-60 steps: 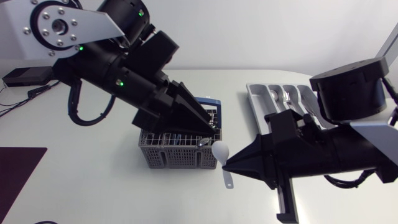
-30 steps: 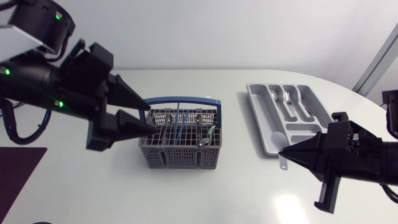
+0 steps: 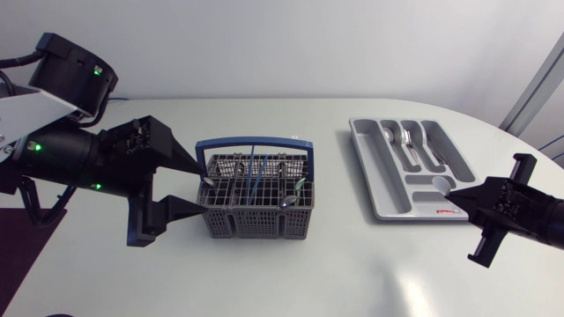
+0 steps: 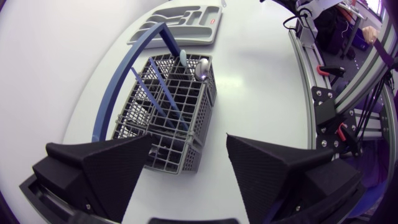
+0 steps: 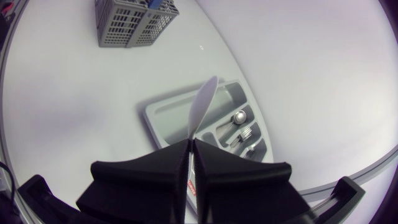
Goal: Unload the cutlery basket into the drawer organizer.
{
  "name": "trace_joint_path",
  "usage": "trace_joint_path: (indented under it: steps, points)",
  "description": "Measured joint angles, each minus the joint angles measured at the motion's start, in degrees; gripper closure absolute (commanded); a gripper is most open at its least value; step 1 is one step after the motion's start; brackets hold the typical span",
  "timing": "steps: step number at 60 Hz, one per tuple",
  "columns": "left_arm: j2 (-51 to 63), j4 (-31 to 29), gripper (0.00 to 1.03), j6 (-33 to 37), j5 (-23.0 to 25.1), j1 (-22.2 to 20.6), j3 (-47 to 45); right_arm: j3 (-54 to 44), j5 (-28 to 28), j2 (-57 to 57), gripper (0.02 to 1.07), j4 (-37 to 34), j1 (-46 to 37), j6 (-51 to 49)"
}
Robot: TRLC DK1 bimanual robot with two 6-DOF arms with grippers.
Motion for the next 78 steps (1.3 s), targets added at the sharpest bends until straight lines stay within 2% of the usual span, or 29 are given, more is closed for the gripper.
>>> trace_joint_path:
  steps: [9,18,25,36,55,57,65,76,78]
  points:
    - [0.00,0.57,0.10,1.68,-1.84,0.02,-0.17,0.07,1.33,10.49,1.02,11.63,-3.63,-6.12]
    - [0.00,0.59,0.10,2.71,-2.36,0.17,-0.17,2.08,2.08,21.77,1.02,14.27,-6.54,-11.87]
    - [0.00,0.57,0.10,3.61,-2.60,0.61,-0.17,3.63,5.11,27.28,1.02,18.05,-6.84,-15.89]
    - [0.00,0.52,0.10,5.95,-4.04,0.66,-0.17,5.99,10.86,31.01,1.02,19.47,-5.79,-20.72]
    - [0.42,-0.52,0.10,8.90,-6.88,0.59,-0.17,7.06,22.56,37.29,1.01,20.72,1.55,-27.78]
    - [0.48,-0.57,0.10,8.92,-6.91,0.59,-0.17,7.08,23.61,38.03,0.96,21.44,2.14,-28.41]
    - [0.48,-0.92,0.10,9.35,-7.10,0.59,-0.17,7.06,26.88,40.74,0.62,24.90,3.41,-30.05]
    - [0.48,-0.94,0.10,10.91,-8.57,0.52,-0.17,7.06,27.63,41.31,0.31,27.34,3.41,-30.29]
    - [0.48,-0.92,0.10,11.39,-8.63,0.48,-0.17,7.06,27.67,41.31,0.19,27.61,3.37,-30.25]
